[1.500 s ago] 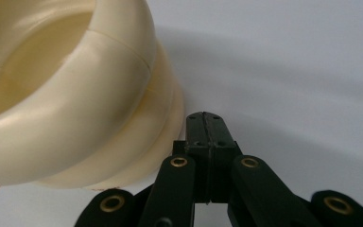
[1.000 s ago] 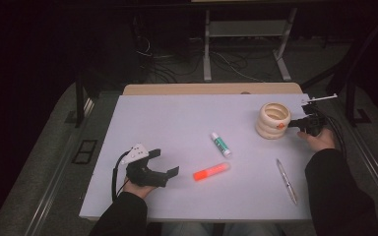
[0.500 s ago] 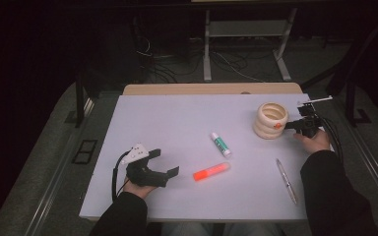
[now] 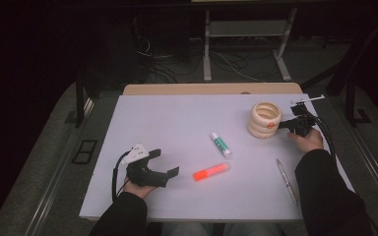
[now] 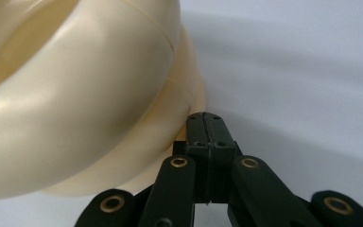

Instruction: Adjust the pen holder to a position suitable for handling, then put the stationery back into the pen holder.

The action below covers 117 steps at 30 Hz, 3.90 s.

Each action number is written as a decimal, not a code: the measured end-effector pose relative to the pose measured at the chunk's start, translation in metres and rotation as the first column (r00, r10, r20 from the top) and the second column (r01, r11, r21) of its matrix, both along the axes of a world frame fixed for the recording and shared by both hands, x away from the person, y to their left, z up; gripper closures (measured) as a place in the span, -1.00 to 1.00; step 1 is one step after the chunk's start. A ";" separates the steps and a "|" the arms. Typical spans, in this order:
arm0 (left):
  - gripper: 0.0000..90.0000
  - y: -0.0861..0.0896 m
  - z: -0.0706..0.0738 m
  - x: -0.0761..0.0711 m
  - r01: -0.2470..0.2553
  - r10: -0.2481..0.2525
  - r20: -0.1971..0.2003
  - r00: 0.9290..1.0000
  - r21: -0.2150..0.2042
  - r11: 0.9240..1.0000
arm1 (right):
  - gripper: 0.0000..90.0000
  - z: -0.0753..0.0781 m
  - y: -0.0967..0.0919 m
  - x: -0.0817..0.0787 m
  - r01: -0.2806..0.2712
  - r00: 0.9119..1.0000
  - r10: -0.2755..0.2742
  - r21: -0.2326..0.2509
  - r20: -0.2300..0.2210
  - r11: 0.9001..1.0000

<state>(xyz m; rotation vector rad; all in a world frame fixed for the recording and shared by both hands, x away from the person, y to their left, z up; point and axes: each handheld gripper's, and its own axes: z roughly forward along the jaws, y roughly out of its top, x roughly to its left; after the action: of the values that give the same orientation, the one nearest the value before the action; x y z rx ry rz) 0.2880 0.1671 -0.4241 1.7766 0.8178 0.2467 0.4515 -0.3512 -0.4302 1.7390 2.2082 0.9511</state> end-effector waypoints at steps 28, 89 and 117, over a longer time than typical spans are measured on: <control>-1.00 0.000 0.000 0.000 0.002 -0.002 -0.002 1.000 0.001 1.000 | 0.98 0.003 0.035 0.004 -0.027 0.999 0.027 0.001 -0.026 1.000; -1.00 0.001 0.001 -0.001 0.000 0.000 0.003 1.000 -0.007 1.000 | 0.61 0.034 0.069 -0.004 -0.067 0.998 0.067 0.009 0.007 0.998; -1.00 0.001 0.001 -0.001 -0.002 0.002 0.001 1.000 -0.006 1.000 | -0.71 0.065 0.056 -0.072 -0.101 0.994 0.102 -0.024 0.045 0.995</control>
<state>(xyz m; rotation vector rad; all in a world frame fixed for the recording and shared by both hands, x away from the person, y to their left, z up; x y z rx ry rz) 0.2870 0.1676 -0.4231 1.7695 0.8186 0.2461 0.3792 -0.2947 -0.3653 1.5930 2.2878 0.9739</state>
